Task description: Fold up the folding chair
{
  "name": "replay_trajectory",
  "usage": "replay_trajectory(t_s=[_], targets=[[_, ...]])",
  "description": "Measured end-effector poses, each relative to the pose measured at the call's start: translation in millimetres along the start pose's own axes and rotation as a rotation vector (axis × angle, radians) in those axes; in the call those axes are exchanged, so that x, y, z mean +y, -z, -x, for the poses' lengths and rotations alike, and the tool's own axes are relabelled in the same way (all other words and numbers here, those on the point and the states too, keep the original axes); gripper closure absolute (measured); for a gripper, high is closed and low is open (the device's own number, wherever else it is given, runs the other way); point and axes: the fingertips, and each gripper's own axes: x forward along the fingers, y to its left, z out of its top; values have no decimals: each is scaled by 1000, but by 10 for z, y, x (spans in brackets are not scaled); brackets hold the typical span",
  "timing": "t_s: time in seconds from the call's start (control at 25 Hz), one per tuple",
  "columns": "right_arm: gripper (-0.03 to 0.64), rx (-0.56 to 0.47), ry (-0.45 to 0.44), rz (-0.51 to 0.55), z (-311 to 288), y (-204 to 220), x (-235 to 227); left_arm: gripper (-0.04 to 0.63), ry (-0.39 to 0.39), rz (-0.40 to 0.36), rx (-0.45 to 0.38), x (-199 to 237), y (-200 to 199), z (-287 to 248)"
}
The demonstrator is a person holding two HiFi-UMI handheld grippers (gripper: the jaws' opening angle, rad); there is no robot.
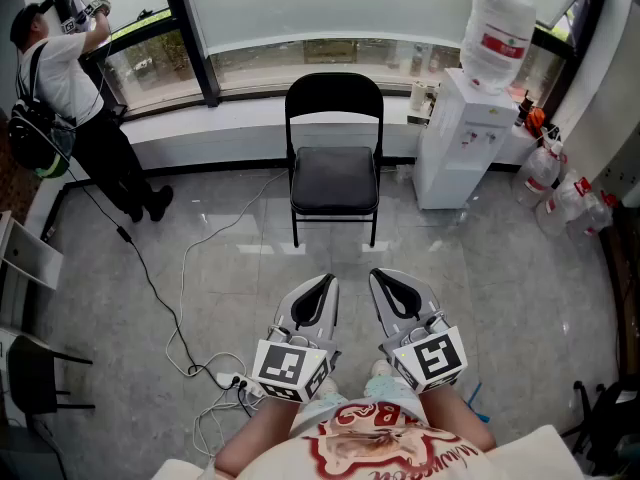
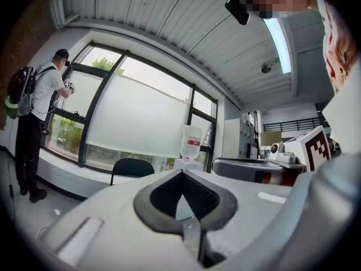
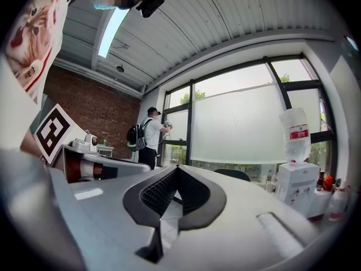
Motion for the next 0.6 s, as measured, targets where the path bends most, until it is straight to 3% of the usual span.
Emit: replay_trajectory(t_s=[0.6], targets=[[594,-18,-4,11,102,22,-230,595,6,10,-17,-201,23,-240]])
